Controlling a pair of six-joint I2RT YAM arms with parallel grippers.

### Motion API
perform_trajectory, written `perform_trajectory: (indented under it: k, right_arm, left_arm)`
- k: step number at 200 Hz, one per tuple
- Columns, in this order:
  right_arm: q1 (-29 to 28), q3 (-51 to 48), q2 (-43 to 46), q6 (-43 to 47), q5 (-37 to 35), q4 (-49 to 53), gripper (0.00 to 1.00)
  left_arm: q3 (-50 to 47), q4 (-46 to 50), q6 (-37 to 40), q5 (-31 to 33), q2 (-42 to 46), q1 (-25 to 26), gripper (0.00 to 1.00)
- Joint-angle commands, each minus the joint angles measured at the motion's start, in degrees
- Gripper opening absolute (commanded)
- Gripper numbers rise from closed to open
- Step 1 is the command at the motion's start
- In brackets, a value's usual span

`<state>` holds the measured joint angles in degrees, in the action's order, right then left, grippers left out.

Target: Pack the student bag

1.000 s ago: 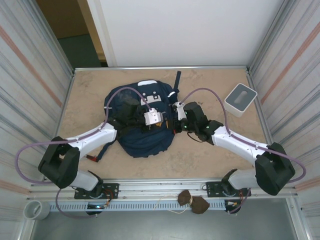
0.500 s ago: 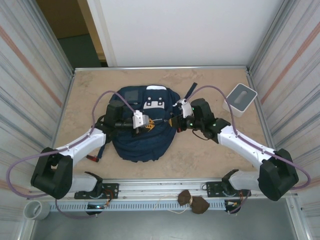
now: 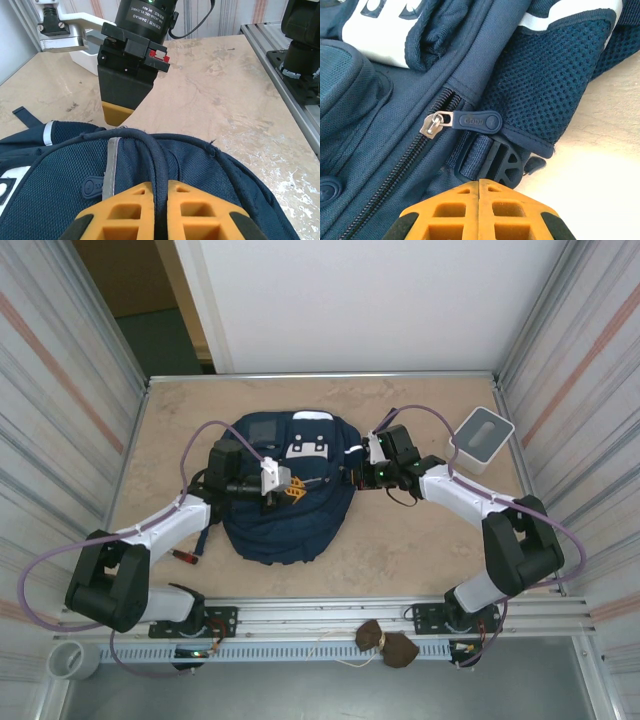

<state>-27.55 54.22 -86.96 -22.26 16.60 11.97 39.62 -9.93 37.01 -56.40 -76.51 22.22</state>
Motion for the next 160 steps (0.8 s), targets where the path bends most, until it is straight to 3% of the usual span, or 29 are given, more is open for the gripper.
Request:
perform_trajectory:
  k: [1,46,79,160]
  right_arm:
    - [0.8,-1.2,6.7,8.2,12.4,-0.8,0.19]
    - [1.0,2.2,7.7,21.8,22.0,5.7,0.45]
    - [-0.8,3.7,5.9,26.8,20.4,5.7,0.55]
    - [-4.1,8.9,-1.2,35.8,16.8,5.9,0.54]
  left_arm:
    - [2.4,-2.7,-0.2,-3.7,0.5,-0.2,0.04]
    - [2.5,-0.3,1.4,-3.4,1.1,-0.2,0.05]
    - [3.2,0.5,1.3,-3.4,1.3,-0.1,0.06]
    - [3.8,1.0,0.8,-3.1,1.2,0.0,0.07]
